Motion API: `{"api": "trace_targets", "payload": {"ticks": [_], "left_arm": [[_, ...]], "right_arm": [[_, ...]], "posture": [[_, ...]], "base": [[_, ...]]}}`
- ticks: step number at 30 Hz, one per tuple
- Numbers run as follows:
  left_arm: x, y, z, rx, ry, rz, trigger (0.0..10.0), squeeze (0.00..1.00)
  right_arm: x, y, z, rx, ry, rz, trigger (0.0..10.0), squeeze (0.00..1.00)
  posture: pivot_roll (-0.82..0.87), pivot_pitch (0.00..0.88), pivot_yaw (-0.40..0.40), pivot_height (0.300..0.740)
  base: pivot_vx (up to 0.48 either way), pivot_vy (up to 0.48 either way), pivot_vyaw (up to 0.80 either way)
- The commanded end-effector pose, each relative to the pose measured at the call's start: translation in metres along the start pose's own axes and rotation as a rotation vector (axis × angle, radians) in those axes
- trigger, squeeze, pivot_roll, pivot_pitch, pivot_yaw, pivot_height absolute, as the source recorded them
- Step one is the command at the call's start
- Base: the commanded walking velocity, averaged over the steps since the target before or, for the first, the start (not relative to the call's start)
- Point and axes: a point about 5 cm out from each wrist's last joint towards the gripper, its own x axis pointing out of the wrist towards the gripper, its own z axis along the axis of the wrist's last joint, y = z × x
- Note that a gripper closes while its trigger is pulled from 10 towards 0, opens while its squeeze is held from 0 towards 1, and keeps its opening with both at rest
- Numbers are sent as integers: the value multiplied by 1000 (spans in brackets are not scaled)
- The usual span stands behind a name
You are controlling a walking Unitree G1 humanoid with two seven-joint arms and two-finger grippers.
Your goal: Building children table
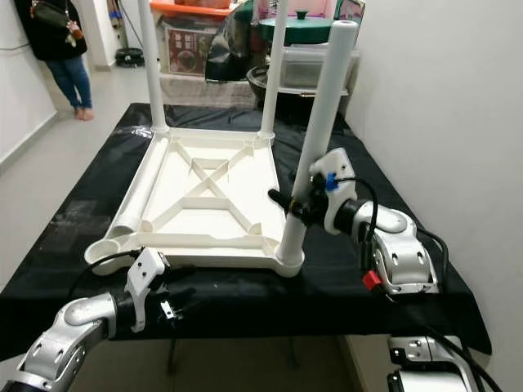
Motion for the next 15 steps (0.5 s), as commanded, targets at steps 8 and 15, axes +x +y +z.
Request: {"api": "trace_targets", "payload": {"ticks": [8, 15], "left_arm": [[-3, -1, -5, -2, 22, 6, 10000, 0], [-2, -2, -4, -4, 20, -1, 10000, 0]], "right_arm": [[18, -3, -10, 246, -1, -626, 0, 0], [27, 50, -27, 365, 31, -700, 10000, 0]], "posture": [[44, 0, -98, 740], [48, 0, -97, 740]], "base": [[0, 0, 0], [0, 0, 0]]}}
